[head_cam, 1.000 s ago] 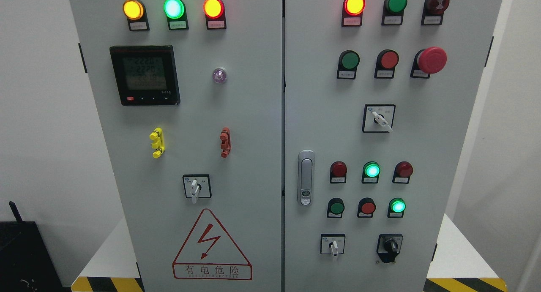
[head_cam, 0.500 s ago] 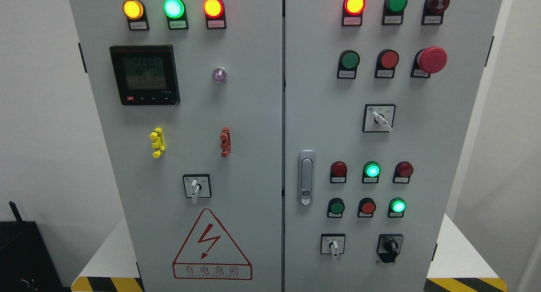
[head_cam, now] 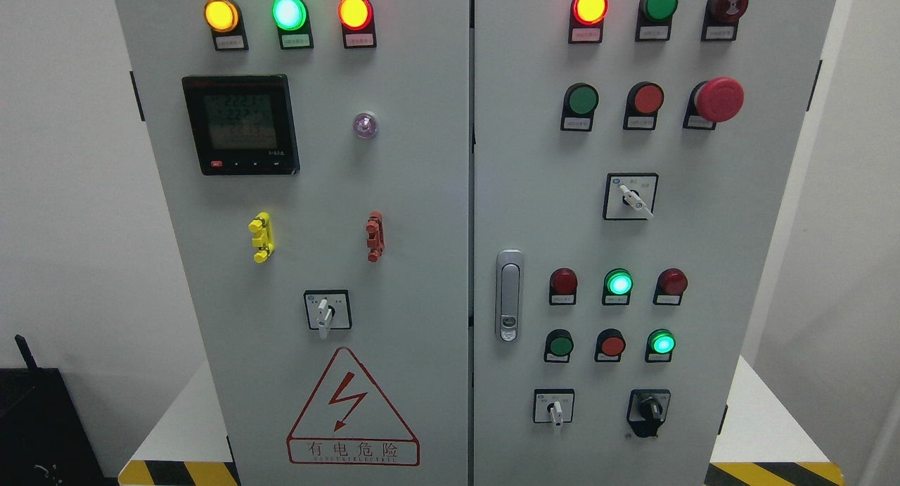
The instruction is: Turn on light switch 1
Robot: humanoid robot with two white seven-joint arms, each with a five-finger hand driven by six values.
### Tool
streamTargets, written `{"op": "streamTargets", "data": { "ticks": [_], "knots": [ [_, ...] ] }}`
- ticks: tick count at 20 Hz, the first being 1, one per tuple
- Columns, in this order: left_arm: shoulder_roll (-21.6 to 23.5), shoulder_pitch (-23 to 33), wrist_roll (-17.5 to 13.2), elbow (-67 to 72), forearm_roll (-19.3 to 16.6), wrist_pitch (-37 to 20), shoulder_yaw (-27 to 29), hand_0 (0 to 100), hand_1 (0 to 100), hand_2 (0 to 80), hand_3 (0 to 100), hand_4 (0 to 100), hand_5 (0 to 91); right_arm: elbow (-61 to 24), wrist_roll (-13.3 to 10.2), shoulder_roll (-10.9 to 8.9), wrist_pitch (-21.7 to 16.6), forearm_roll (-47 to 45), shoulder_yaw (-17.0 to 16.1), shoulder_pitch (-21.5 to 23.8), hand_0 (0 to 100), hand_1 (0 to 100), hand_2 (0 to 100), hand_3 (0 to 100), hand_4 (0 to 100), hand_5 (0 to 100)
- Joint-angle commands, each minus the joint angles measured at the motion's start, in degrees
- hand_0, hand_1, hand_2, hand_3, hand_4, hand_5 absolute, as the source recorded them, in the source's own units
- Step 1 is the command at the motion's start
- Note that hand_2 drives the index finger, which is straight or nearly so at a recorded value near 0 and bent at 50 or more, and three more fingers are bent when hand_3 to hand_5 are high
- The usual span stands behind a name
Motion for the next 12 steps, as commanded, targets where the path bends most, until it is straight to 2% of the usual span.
{"op": "streamTargets", "data": {
  "ticks": [1,5,10,12],
  "knots": [
    [-1.2,-4.3,0.7,-11.0,-0.2,1.1,-0.1,12,67,44.9,95,94,87.9,0.0,0.0,0.0,0.0,0.0,0.0,0.0,31,0,0,0,0,0],
    [-3.4,-6.7,2.2,-11.6,-0.7,4.5,-2.0,9,67,45.5,95,93,88.1,0.0,0.0,0.0,0.0,0.0,0.0,0.0,31,0,0,0,0,0],
    [-6.1,-15.2,3.0,-12.1,-0.9,15.1,-2.0,7,67,45.8,94,93,88.3,0.0,0.0,0.0,0.0,0.0,0.0,0.0,31,0,0,0,0,0],
    [-6.6,-18.2,5.1,-12.1,-1.1,18.0,-2.1,7,67,46.1,94,93,88.3,0.0,0.0,0.0,0.0,0.0,0.0,0.0,31,0,0,0,0,0]
  ]
}}
